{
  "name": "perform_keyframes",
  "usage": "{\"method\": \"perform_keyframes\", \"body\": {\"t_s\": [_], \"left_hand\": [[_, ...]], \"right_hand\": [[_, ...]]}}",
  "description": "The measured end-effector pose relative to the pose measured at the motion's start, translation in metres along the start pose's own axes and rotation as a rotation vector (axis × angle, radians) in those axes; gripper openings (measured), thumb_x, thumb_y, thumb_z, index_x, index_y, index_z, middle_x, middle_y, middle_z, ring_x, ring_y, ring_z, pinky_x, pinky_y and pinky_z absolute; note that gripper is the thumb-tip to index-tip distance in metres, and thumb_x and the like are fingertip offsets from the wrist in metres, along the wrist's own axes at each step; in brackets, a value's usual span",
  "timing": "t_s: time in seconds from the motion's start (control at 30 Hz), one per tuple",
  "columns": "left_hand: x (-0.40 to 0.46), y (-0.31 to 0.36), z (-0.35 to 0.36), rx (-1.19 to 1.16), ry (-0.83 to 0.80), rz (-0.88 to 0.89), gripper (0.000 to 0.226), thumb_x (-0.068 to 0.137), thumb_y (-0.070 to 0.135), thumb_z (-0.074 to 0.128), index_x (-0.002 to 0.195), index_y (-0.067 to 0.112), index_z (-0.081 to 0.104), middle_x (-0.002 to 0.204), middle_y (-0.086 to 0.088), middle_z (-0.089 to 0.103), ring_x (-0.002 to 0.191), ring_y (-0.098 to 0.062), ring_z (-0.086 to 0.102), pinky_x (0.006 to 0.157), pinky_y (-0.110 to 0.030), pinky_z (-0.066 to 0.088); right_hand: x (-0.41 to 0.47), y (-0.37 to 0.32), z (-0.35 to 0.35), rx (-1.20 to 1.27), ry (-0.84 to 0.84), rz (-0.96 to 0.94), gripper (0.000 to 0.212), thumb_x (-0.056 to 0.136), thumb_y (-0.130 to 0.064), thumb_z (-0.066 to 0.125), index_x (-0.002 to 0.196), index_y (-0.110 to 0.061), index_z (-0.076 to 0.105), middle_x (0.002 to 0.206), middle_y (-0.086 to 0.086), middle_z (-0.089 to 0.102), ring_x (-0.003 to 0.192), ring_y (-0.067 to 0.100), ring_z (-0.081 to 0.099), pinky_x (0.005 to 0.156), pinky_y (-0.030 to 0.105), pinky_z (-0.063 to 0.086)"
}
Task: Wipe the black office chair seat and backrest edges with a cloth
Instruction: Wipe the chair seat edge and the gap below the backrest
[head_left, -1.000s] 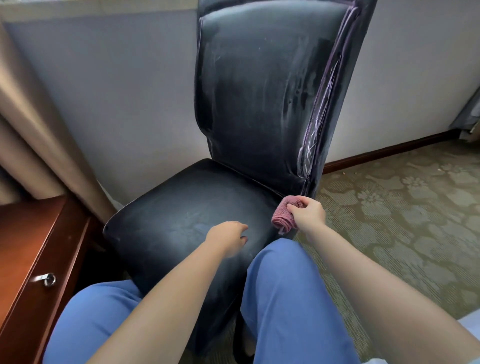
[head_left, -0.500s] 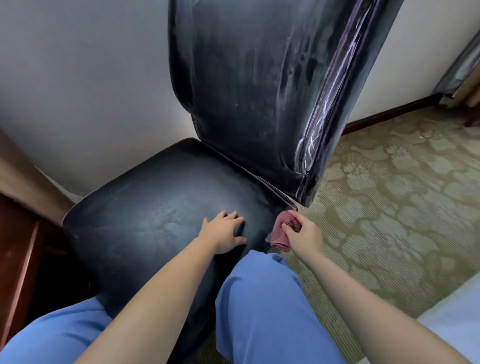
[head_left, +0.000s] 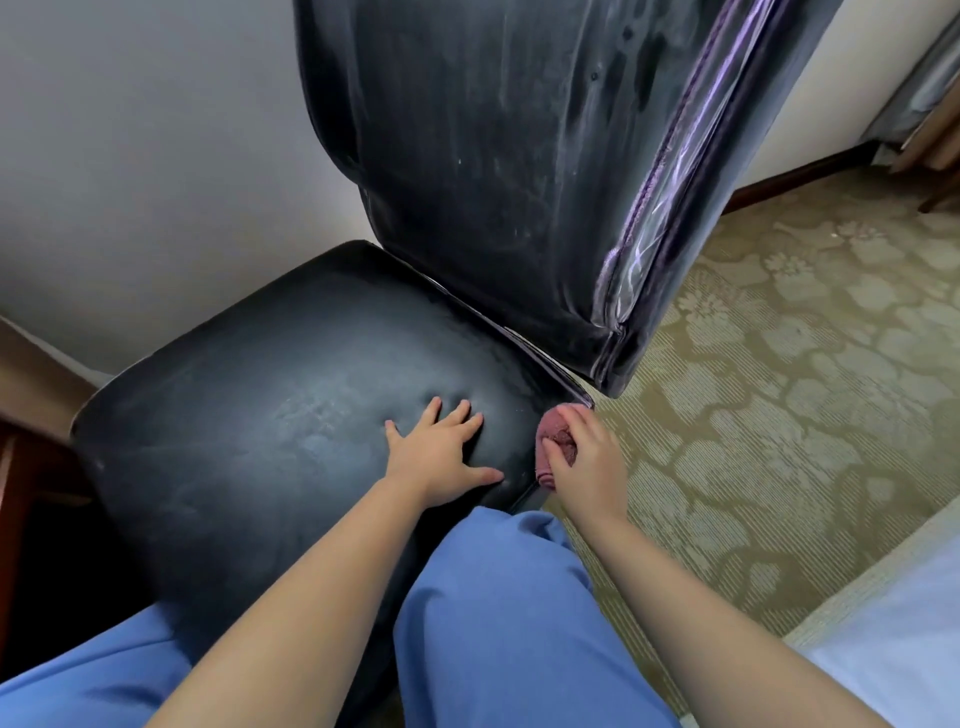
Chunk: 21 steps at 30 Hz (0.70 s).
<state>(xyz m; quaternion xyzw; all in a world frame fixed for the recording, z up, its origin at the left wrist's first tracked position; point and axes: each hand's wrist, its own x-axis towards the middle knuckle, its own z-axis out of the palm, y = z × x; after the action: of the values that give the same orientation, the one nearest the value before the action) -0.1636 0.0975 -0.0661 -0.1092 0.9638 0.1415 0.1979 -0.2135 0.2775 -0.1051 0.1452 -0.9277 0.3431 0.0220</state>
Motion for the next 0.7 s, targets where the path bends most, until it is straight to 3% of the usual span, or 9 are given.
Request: {"method": "perform_keyframes", "body": {"t_s": [0.1,0.17,0.33,0.43,0.53,0.63,0.7], "left_hand": [[-0.001,0.000,0.001,-0.005,0.013,-0.004,0.083,0.082,0.068,0.053,0.151,0.036,0.018,0.159,0.015,0.005,0.147,-0.015,-0.005,0.110,-0.069,0.002],[-0.003,0.000,0.003,0.004,0.019,0.000,0.083,0.082,0.068,0.052,0.151,0.036,0.017,0.160,0.015,0.005,0.147,-0.015,-0.006,0.110,-0.068,0.001],[-0.006,-0.004,0.005,0.035,0.013,0.017,0.084,0.083,0.071,0.047,0.151,0.037,0.012,0.160,0.015,0.001,0.147,-0.016,-0.009,0.109,-0.069,0.000],[-0.009,-0.006,0.009,0.048,0.027,0.026,0.082,0.084,0.071,0.044,0.151,0.038,0.010,0.160,0.016,-0.001,0.147,-0.015,-0.010,0.109,-0.068,0.000],[-0.010,-0.008,0.010,0.057,0.027,0.032,0.082,0.084,0.071,0.044,0.151,0.038,0.010,0.160,0.016,-0.001,0.147,-0.015,-0.010,0.109,-0.069,0.000],[-0.009,-0.007,0.009,0.058,0.015,0.031,0.083,0.084,0.071,0.045,0.151,0.038,0.010,0.160,0.016,-0.001,0.147,-0.016,-0.009,0.108,-0.069,0.001],[-0.008,-0.006,0.008,0.049,0.015,0.027,0.083,0.083,0.071,0.047,0.151,0.038,0.011,0.160,0.016,0.000,0.147,-0.015,-0.008,0.108,-0.069,0.001]], "right_hand": [[-0.018,0.000,0.007,-0.027,-0.031,-0.211,0.040,0.086,-0.025,0.053,0.123,-0.010,0.056,0.126,0.005,0.056,0.097,0.030,0.054,0.088,0.033,0.043],[-0.024,0.009,0.007,-0.057,-0.069,-0.316,0.044,0.085,-0.029,0.046,0.123,-0.009,0.056,0.124,0.006,0.057,0.096,0.031,0.056,0.088,0.030,0.042],[-0.011,0.005,0.010,-0.002,0.025,-0.127,0.038,0.087,-0.017,0.057,0.124,-0.007,0.057,0.125,0.007,0.057,0.103,0.030,0.051,0.091,0.033,0.040],[-0.026,-0.002,0.016,-0.014,0.011,-0.273,0.042,0.085,-0.026,0.048,0.123,-0.011,0.055,0.125,0.005,0.057,0.093,0.026,0.049,0.087,0.027,0.038],[-0.030,0.008,0.011,-0.062,-0.052,-0.429,0.043,0.084,-0.023,0.046,0.125,-0.010,0.055,0.127,0.005,0.056,0.095,0.024,0.050,0.090,0.026,0.038],[-0.013,0.011,0.007,-0.028,0.029,-0.199,0.041,0.085,-0.018,0.052,0.125,-0.006,0.057,0.126,0.008,0.057,0.102,0.031,0.052,0.091,0.039,0.045],[-0.014,0.004,0.011,-0.024,0.049,-0.155,0.042,0.087,-0.022,0.052,0.126,-0.007,0.056,0.128,0.007,0.056,0.101,0.030,0.050,0.090,0.039,0.044]]}}
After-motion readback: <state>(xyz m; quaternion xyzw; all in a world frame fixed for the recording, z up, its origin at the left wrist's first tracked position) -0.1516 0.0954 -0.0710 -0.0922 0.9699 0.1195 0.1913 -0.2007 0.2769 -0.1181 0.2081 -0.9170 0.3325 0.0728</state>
